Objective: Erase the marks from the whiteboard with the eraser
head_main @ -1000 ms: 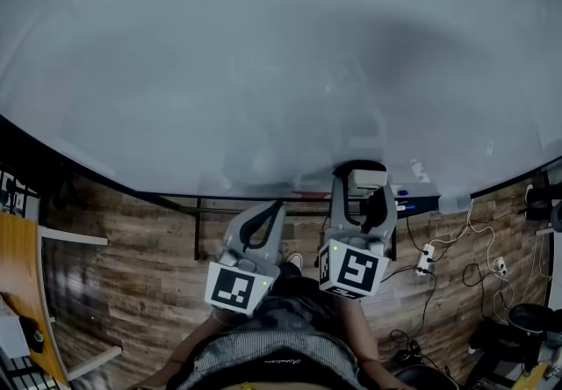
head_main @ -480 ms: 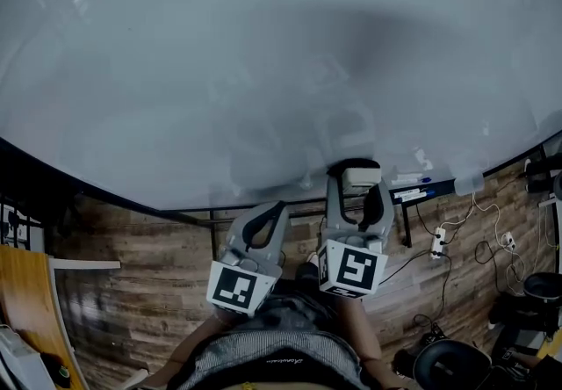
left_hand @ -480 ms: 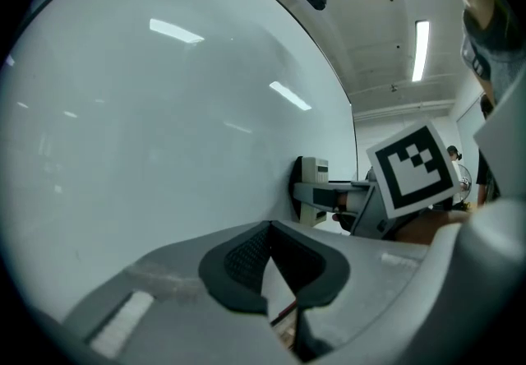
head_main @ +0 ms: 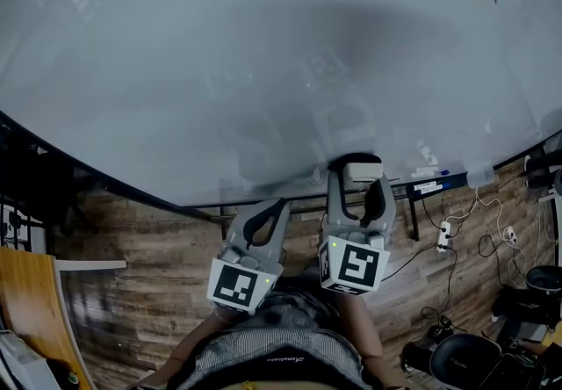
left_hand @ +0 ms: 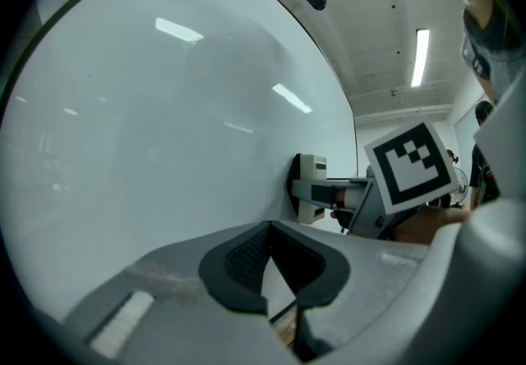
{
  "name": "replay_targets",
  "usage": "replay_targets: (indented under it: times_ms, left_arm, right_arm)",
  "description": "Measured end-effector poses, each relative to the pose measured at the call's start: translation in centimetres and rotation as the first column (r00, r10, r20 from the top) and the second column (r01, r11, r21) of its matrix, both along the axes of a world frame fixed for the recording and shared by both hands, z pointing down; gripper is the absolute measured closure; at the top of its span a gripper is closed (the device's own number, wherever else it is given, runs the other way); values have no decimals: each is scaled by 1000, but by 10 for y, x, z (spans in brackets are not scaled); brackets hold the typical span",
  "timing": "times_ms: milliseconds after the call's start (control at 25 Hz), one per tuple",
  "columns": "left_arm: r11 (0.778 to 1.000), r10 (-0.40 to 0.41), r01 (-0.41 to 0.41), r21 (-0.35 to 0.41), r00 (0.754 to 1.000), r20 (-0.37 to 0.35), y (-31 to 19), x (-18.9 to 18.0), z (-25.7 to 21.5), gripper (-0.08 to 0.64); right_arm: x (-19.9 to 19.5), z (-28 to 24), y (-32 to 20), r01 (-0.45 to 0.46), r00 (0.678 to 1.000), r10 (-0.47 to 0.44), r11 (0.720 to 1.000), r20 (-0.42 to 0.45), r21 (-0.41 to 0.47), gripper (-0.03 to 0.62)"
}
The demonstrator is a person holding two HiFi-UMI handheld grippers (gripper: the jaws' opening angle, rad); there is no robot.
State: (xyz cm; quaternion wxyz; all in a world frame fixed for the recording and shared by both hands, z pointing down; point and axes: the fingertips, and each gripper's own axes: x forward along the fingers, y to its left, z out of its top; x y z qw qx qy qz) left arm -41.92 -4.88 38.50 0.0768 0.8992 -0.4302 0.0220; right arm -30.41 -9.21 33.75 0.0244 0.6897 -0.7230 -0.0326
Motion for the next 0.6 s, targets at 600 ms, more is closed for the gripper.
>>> replay_targets:
  times_ms: [600]
  left_arm:
    - [998,-54,54,-20,999,9,12,-94,11,557]
  right_arm:
    - [-90,4,4,33,999,-33,999,-5,5,331]
